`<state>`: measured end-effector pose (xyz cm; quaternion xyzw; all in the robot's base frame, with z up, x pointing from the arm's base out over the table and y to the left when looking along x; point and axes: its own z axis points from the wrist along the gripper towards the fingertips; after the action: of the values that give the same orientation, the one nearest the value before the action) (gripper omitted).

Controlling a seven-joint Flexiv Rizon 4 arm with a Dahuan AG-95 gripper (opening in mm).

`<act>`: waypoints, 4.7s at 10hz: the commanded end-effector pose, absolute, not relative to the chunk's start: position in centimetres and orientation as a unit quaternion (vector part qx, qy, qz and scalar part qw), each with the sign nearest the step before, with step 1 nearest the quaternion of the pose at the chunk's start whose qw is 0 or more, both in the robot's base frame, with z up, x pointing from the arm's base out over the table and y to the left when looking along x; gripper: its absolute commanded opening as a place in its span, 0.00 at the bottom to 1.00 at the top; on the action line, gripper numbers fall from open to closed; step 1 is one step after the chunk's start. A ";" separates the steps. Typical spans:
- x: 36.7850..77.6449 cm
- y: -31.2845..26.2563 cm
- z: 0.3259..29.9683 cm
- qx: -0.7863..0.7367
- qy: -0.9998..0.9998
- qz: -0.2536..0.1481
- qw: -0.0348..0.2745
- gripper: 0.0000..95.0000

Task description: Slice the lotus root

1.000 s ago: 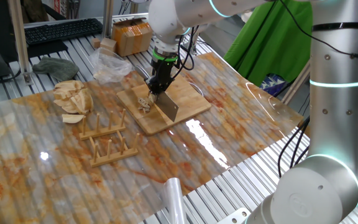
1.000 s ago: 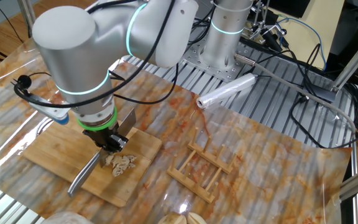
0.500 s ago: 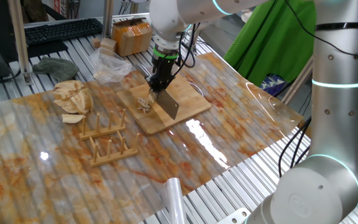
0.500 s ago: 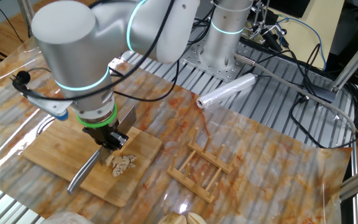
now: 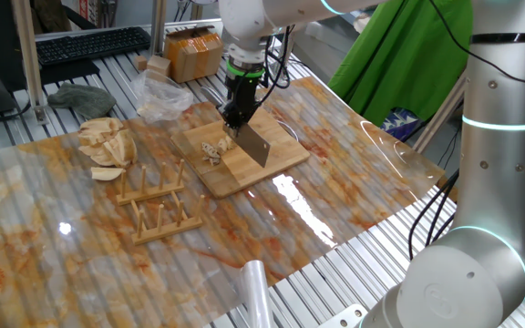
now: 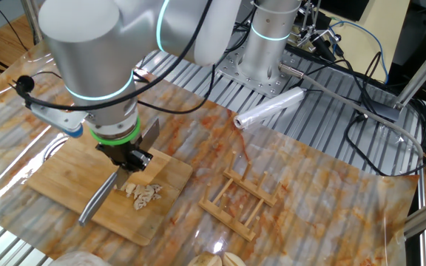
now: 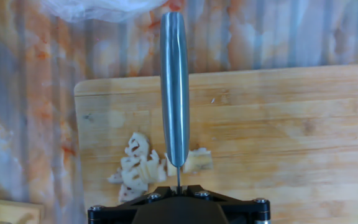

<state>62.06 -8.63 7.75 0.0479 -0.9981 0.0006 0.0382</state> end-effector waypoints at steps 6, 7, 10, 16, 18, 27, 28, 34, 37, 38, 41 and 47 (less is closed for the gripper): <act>62.2 -9.3 7.8 0.053 -0.998 -0.001 0.040 0.00; 62.3 -9.2 7.7 0.054 -0.998 -0.001 0.039 0.00; 62.5 -9.1 6.4 0.056 -0.998 -0.001 0.037 0.00; 62.7 -8.7 3.4 0.044 -0.998 -0.028 0.031 0.00; 62.8 -8.4 3.6 0.036 -0.998 -0.025 0.033 0.00; 62.5 -8.7 7.8 0.041 -0.998 -0.008 0.047 0.00; 62.7 -9.1 7.9 0.047 -0.998 -0.008 0.047 0.00; 62.7 -9.9 7.6 0.061 -0.997 -0.008 0.043 0.00; 62.8 -9.9 7.0 0.062 -0.997 -0.009 0.041 0.00; 62.9 -9.9 6.7 0.062 -0.997 -0.010 0.039 0.00; 63.2 -9.6 3.9 0.060 -0.997 -0.014 0.034 0.00; 63.1 -9.2 3.6 0.049 -0.998 -0.026 0.033 0.00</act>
<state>63.01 -9.21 3.57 0.0486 -0.9980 -0.0244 0.0318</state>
